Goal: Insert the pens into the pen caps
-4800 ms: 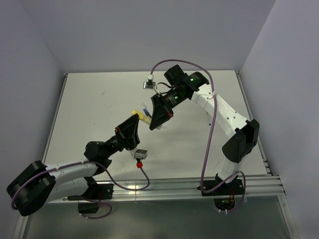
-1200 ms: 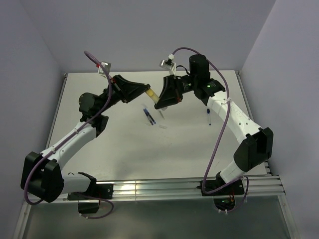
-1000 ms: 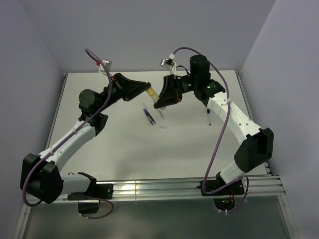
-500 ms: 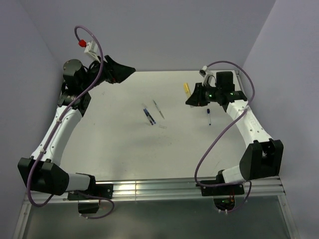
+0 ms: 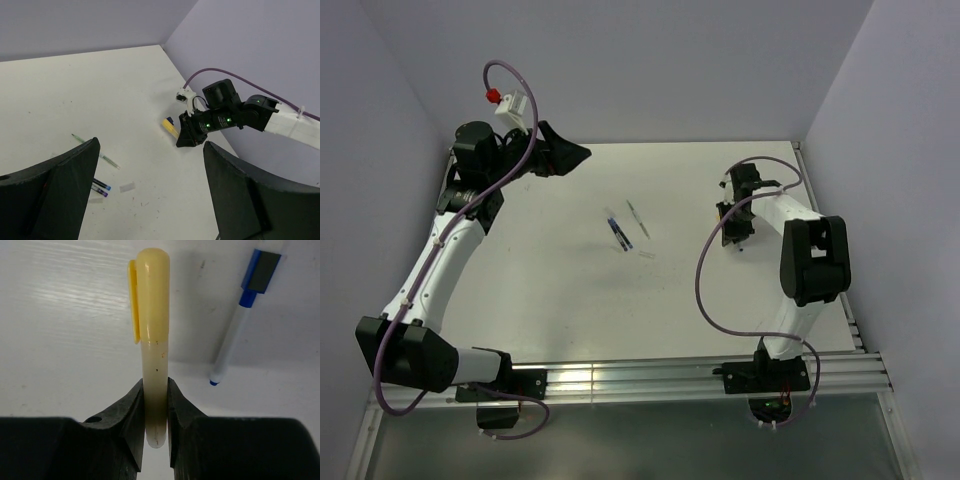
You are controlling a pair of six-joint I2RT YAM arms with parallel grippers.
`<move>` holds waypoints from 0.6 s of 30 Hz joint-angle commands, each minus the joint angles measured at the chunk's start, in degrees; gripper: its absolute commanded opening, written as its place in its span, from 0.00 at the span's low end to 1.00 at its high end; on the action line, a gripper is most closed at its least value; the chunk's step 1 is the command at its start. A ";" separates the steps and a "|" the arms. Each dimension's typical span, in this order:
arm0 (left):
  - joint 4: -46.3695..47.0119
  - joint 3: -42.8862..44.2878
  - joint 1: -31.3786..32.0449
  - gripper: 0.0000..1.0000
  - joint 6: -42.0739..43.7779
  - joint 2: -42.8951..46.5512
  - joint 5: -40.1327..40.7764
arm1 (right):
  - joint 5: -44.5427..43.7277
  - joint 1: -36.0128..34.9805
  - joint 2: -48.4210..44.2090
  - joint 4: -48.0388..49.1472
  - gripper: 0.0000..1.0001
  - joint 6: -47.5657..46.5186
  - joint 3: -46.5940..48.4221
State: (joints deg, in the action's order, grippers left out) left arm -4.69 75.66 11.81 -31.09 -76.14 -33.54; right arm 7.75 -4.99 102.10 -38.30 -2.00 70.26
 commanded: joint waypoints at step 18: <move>-0.14 1.95 0.14 0.92 1.03 -1.12 -0.39 | -13.81 -1.24 10.04 -2.30 0.11 1.65 7.52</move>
State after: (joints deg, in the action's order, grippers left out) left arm -5.45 75.66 11.81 -30.85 -77.62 -33.56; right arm -3.25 -5.28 110.96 -39.64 -0.89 75.57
